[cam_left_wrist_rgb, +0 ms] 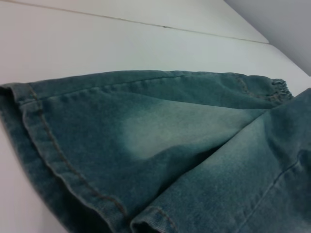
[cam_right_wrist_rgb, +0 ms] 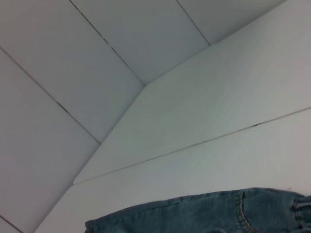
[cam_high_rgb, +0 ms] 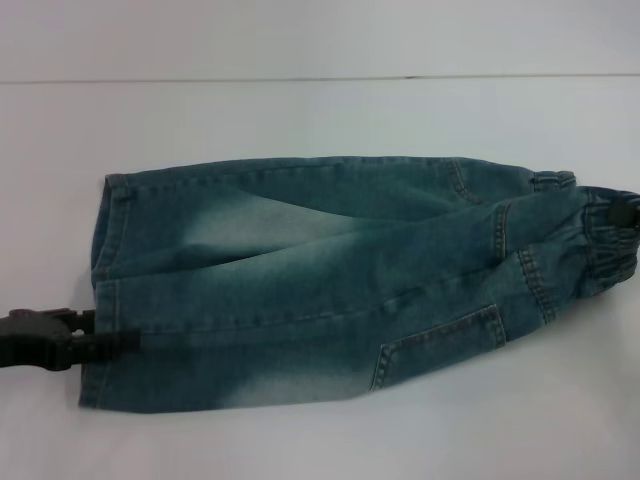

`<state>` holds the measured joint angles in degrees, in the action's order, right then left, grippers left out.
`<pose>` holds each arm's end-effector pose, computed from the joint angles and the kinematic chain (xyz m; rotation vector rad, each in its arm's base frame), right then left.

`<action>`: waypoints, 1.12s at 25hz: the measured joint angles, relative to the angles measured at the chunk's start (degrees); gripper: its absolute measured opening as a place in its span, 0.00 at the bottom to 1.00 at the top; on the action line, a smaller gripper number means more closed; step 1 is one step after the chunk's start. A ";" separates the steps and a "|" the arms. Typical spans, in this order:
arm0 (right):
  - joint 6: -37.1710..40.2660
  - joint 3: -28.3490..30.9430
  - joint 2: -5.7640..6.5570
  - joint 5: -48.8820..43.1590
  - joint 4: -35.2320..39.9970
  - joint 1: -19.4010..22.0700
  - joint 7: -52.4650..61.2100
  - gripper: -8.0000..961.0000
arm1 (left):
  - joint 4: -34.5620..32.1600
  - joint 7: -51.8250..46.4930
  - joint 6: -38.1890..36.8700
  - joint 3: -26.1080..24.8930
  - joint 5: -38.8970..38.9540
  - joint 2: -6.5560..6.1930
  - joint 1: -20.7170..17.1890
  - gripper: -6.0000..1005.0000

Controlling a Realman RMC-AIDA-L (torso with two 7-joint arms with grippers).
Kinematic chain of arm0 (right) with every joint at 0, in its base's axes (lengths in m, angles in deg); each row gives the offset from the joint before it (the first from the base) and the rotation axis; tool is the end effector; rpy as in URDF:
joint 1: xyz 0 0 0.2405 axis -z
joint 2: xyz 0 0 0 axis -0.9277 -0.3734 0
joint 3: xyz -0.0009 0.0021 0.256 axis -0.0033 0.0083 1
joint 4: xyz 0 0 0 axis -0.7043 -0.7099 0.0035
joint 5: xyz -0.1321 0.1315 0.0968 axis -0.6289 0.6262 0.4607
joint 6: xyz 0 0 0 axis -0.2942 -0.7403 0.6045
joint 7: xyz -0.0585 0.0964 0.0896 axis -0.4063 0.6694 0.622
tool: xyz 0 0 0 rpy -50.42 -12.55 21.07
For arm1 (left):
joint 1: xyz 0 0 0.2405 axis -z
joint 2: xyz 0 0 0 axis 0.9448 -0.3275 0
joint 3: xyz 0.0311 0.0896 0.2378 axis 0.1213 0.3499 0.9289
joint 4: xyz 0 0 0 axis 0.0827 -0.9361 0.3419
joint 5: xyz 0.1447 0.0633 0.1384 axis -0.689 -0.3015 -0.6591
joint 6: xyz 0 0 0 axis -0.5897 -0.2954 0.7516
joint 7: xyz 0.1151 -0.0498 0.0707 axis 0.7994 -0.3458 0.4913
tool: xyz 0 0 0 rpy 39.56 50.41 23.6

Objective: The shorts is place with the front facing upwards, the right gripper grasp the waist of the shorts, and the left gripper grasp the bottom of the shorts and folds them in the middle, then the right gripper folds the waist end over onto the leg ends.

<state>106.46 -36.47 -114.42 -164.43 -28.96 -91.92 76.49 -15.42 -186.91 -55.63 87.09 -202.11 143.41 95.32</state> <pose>0.3501 0.2977 0.0687 -2.1420 1.3635 0.9084 -0.3377 0.2787 0.0403 -2.4766 -1.2723 -0.3786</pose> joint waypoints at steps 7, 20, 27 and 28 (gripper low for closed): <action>-0.01 -0.04 -0.08 0.00 0.00 0.00 0.00 0.05 | 0.00 0.35 -0.99 -0.02 0.39 -0.02 0.08 0.76; -0.03 -0.26 -0.09 0.00 0.00 -0.21 0.00 0.05 | 0.23 0.97 -0.97 1.54 0.49 0.02 0.30 0.64; 0.18 -0.28 -0.09 0.00 0.00 -0.23 0.00 0.05 | 0.12 0.84 1.91 3.18 0.45 0.06 0.64 0.44; 0.26 -0.28 -0.09 0.00 0.00 -0.18 0.00 0.05 | 0.02 0.83 1.90 3.12 0.56 0.06 0.69 0.39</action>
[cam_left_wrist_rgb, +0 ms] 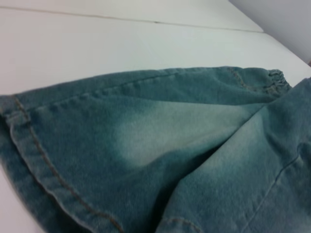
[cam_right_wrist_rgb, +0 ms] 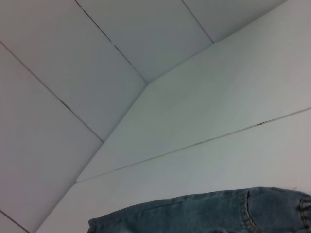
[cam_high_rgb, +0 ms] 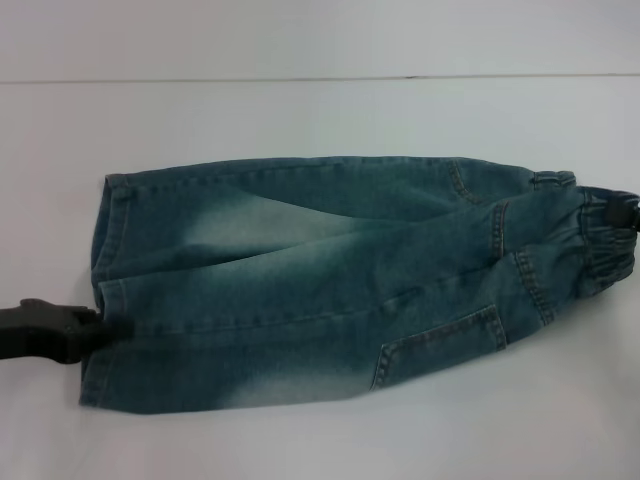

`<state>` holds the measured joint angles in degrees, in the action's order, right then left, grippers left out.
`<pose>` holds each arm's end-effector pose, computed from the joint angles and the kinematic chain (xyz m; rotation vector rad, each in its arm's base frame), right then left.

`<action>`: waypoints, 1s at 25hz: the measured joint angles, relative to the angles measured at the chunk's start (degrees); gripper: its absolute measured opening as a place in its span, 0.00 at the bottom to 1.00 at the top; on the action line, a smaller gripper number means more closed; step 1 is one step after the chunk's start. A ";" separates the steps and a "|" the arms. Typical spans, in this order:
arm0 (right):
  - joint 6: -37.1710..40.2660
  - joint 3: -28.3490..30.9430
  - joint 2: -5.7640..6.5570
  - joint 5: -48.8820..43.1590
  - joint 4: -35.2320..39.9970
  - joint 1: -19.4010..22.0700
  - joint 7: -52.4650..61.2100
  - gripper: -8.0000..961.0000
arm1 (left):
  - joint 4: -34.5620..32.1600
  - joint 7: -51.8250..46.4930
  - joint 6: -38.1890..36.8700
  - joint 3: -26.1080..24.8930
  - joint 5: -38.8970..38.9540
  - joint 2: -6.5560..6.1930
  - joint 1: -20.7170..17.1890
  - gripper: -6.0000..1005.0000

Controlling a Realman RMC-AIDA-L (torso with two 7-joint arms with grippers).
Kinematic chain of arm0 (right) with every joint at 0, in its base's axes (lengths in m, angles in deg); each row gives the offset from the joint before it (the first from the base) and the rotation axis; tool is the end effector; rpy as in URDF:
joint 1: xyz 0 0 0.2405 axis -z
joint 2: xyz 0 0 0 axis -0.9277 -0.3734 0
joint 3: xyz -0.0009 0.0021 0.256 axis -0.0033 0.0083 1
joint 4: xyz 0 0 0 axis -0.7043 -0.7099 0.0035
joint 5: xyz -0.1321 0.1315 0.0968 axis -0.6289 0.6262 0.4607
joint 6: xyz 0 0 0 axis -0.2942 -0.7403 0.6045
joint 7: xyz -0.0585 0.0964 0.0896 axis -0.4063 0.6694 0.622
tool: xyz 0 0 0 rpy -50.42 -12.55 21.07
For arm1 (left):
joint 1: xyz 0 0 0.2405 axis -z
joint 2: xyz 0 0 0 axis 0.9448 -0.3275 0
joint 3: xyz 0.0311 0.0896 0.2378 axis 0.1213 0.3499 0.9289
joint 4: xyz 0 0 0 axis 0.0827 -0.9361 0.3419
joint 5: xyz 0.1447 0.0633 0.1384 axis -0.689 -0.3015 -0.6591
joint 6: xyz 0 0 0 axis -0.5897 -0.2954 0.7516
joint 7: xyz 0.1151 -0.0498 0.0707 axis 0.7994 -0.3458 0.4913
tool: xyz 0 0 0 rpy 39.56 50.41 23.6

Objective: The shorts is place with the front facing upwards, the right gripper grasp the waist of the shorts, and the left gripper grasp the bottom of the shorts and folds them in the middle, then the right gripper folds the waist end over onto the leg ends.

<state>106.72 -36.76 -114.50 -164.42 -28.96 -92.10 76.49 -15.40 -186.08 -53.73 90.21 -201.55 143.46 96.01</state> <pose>0.3481 0.2984 0.0674 -2.1540 1.3612 0.9107 -0.3323 0.2878 0.0360 -2.5136 -1.2076 -0.3342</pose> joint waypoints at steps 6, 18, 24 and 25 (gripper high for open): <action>0.13 0.00 0.00 0.02 0.00 0.09 0.00 0.05 | -0.15 -0.02 -0.70 -0.05 0.75 0.00 0.35 0.15; 0.77 0.24 0.00 0.33 0.00 0.03 0.00 0.05 | -0.28 0.36 -4.84 -0.83 6.11 -0.84 0.36 0.05; 2.73 0.72 0.19 1.95 0.00 0.32 0.01 0.05 | -0.32 0.40 -5.10 -2.35 7.99 -1.30 0.39 0.05; 3.10 0.76 0.26 2.49 0.00 0.43 0.06 0.05 | -0.33 0.43 -5.10 -2.76 8.25 -1.39 0.39 0.05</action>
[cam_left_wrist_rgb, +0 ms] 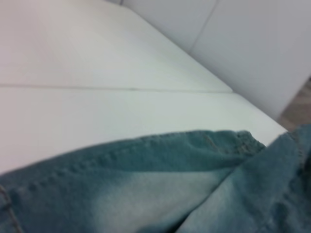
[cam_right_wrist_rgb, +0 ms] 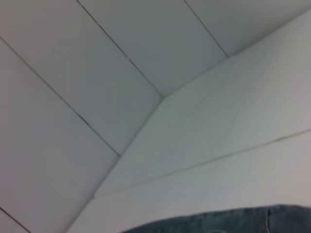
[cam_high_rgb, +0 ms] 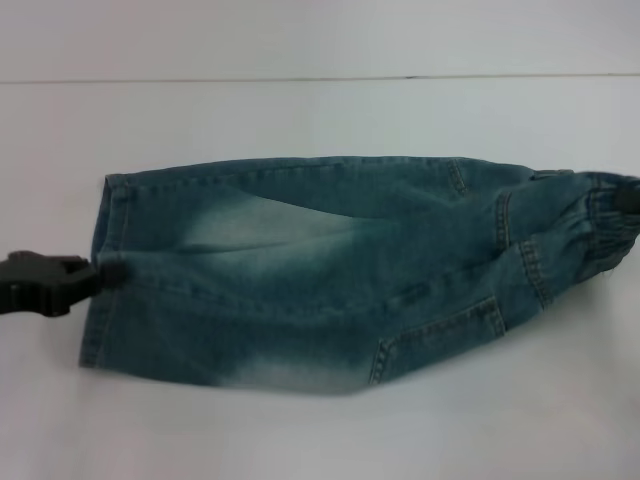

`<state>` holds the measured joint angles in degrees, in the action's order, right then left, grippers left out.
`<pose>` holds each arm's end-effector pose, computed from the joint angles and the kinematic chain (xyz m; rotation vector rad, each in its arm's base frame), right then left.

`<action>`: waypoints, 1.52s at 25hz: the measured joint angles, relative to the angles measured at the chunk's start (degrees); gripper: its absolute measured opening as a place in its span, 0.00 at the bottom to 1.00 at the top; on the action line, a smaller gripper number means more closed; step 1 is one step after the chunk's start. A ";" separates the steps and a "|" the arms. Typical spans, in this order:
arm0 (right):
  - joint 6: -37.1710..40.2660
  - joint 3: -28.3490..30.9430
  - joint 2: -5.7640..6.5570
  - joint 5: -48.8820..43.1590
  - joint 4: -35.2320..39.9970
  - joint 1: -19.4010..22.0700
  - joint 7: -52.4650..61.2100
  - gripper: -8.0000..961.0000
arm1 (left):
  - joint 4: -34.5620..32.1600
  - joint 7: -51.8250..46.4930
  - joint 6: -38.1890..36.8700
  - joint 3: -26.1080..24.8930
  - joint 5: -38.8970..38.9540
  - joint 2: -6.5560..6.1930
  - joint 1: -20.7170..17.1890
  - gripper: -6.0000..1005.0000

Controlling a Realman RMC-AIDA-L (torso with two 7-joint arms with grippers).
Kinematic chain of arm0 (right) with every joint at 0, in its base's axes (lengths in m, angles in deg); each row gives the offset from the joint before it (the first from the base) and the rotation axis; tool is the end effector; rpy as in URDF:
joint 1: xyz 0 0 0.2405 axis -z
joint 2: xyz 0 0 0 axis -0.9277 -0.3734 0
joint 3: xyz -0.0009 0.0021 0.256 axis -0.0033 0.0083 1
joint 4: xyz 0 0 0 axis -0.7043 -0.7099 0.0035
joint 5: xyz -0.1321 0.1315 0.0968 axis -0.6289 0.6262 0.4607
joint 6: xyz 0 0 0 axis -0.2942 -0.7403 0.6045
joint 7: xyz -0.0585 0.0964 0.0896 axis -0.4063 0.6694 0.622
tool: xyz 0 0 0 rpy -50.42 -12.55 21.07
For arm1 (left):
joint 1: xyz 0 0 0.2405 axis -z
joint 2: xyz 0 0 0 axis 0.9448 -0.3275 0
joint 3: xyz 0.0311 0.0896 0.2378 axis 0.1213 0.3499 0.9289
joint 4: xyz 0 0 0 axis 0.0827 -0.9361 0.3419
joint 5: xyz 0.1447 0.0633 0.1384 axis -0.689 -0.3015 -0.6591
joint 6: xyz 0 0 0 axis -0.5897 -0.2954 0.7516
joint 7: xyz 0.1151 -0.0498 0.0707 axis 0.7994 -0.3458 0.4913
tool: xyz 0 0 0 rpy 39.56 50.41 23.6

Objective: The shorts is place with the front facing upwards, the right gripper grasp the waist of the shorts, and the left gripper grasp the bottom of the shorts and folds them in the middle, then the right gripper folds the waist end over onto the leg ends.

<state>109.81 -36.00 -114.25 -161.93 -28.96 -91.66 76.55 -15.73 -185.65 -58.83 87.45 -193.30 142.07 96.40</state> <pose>0.3425 0.2951 0.0746 -2.1527 1.3358 0.9974 -0.3148 0.2946 0.0577 -2.4961 -1.1272 -0.5674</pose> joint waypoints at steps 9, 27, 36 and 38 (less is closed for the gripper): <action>1.19 0.25 0.34 3.57 -0.39 0.21 0.61 0.05 | 0.38 0.84 0.64 -4.36 1.95 -0.72 0.44 0.05; -3.82 1.28 2.06 4.31 -2.54 0.72 9.77 0.07 | 0.82 2.46 1.45 -6.46 5.40 -0.89 0.09 0.05; -5.26 1.78 1.40 5.11 -2.98 -0.96 10.36 0.09 | 3.39 3.20 4.80 -5.73 8.08 -1.15 1.28 0.05; -5.72 1.87 1.14 5.71 -3.11 -1.41 10.37 0.09 | 3.93 3.51 5.97 -5.62 8.14 -1.15 1.86 0.05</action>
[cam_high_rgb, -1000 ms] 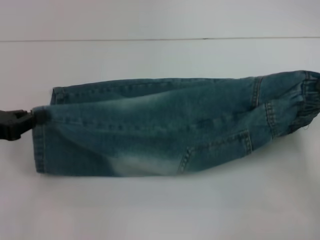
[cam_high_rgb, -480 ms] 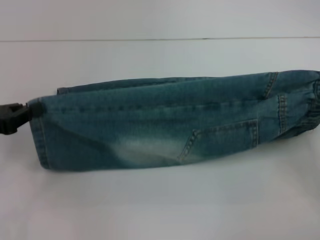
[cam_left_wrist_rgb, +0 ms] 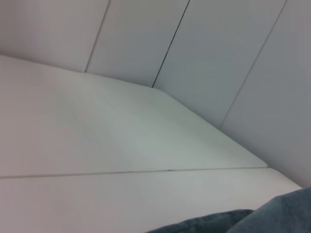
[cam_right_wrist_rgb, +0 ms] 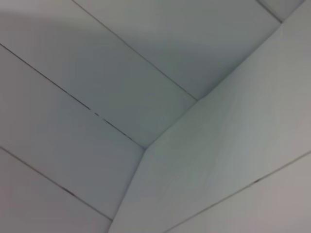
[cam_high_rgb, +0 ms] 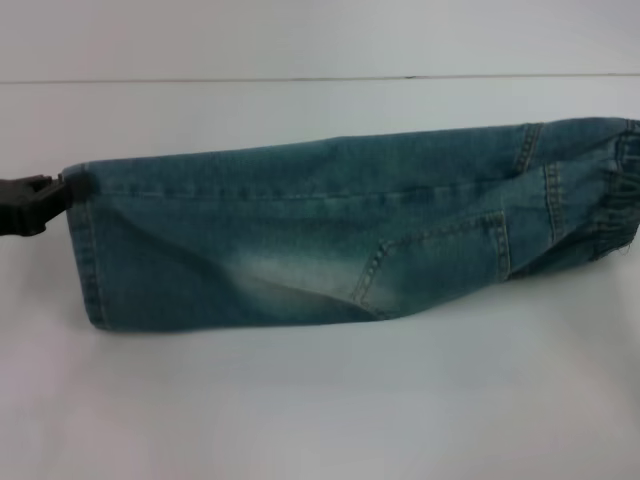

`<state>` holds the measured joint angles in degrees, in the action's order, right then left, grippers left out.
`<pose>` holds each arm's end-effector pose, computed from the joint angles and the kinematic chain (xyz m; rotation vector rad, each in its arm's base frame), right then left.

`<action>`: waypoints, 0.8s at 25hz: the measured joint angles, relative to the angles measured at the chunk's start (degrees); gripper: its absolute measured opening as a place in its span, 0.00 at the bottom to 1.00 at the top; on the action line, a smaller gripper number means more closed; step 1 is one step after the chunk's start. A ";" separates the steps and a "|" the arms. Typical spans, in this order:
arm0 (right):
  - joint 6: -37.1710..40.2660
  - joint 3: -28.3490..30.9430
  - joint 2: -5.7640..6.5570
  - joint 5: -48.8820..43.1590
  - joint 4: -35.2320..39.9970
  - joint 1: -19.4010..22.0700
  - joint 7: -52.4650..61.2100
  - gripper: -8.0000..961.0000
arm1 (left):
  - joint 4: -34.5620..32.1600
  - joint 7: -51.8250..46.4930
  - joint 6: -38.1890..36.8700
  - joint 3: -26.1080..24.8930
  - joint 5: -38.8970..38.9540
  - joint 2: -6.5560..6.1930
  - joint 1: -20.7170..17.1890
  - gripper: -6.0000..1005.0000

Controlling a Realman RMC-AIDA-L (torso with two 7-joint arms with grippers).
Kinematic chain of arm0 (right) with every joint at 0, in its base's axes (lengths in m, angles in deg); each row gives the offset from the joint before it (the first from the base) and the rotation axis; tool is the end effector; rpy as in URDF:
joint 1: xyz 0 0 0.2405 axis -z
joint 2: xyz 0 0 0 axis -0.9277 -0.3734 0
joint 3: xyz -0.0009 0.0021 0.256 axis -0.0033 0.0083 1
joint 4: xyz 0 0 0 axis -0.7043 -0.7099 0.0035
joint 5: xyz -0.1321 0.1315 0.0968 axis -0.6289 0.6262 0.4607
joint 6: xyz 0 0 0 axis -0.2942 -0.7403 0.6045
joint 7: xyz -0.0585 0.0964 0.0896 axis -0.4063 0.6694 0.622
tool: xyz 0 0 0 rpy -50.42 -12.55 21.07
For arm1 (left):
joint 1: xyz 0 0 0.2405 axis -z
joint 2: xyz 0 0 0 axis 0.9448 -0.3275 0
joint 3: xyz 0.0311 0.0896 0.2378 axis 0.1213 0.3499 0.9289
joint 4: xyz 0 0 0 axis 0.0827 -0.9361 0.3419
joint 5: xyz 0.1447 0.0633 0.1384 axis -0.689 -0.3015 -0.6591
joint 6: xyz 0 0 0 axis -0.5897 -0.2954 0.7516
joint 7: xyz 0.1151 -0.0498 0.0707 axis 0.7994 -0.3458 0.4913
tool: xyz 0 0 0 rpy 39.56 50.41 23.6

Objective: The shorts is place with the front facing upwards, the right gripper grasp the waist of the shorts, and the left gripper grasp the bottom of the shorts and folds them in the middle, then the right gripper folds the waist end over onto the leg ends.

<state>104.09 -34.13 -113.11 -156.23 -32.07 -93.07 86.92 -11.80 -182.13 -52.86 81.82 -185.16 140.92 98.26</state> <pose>0.3457 0.3161 0.0891 -1.8977 1.5130 1.1648 -0.3144 0.3204 0.0784 -2.2930 -1.0194 -0.7545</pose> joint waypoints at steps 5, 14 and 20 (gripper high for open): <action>-2.70 0.11 -0.24 0.39 -0.51 -1.36 0.60 0.10 | 1.06 0.36 2.49 0.06 0.05 -0.02 1.22 0.05; -7.99 -0.15 -0.35 0.51 -0.59 -3.89 1.13 0.13 | 2.92 1.01 7.86 0.71 0.06 0.04 2.76 0.05; -11.51 -1.16 -0.35 0.20 -1.28 -5.51 1.11 0.14 | 5.22 1.88 10.50 1.00 0.06 -0.07 4.19 0.05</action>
<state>92.58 -35.29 -113.45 -156.02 -33.35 -98.58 88.03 -6.58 -180.25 -42.37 82.82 -185.09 140.84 102.45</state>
